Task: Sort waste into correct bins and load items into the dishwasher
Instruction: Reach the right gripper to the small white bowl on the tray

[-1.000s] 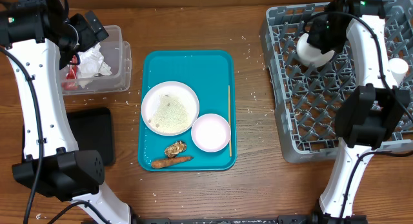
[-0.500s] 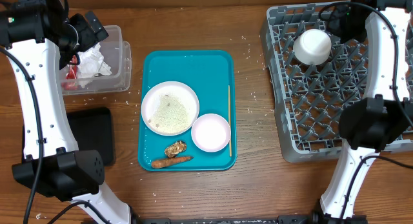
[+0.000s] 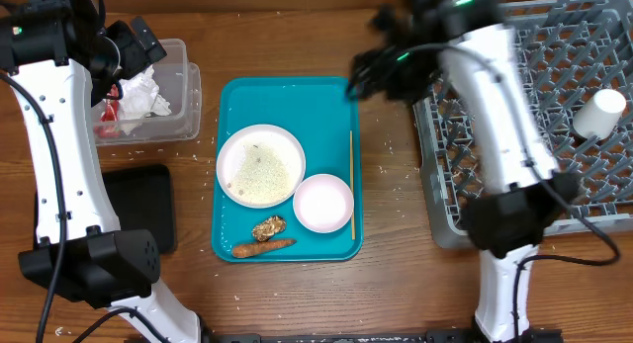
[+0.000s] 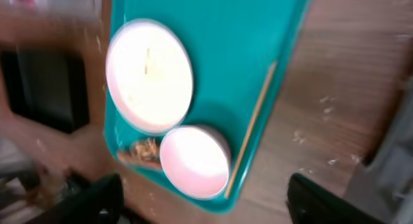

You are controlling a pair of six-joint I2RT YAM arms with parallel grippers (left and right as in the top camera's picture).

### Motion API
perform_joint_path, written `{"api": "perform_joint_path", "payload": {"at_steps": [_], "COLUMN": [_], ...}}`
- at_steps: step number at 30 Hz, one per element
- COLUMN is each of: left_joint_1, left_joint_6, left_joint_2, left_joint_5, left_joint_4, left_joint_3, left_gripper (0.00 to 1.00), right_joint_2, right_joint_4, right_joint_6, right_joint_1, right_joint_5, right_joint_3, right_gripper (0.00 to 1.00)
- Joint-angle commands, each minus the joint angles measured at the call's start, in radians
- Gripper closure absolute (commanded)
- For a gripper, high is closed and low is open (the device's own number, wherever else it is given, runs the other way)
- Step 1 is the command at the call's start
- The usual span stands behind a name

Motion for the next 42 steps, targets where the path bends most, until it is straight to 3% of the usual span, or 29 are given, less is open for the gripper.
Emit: {"api": "perform_joint_path", "payload": {"at_steps": [1,6,10,19,26,31,35,42], "left_joint_1": [-0.002,-0.002,-0.002,-0.002,-0.002,-0.002,-0.002,-0.002], "left_joint_6": [-0.01,-0.01,-0.01,-0.01,-0.01,-0.01,-0.01,-0.01], "left_joint_2": [-0.002,-0.002,-0.002,-0.002,-0.002,-0.002,-0.002,-0.002], "left_joint_5": [-0.003,-0.003,-0.003,-0.003,-0.003,-0.003,-0.003,-0.003], "left_joint_4": [0.0,0.0,0.0,0.0,0.0,0.0,0.0,0.0], "left_joint_3": [-0.003,-0.003,-0.003,-0.003,-0.003,-0.003,-0.003,-0.003], "left_gripper": [0.0,0.0,0.0,0.0,0.0,0.0,0.0,0.0], "right_joint_2": [-0.014,-0.014,-0.014,-0.013,-0.013,-0.012,-0.012,-0.016], "right_joint_4": [-0.002,0.012,0.116,0.463,0.55,0.558,0.517,0.334], "right_joint_6": [0.074,0.121,0.183,0.317,0.365,0.368,0.369,0.359], "right_joint_1": [0.129,0.31,0.41,0.5,0.501,0.501,0.5,0.48], "right_joint_5": [0.126,0.182,0.182,0.314,0.391,0.35,0.319,0.328], "right_joint_3": [-0.084,-0.236,-0.363,-0.609,-0.691,-0.699,-0.641,-0.41], "right_gripper": [0.12,0.09,0.09,0.38,0.55,0.61,0.93,0.96]}}
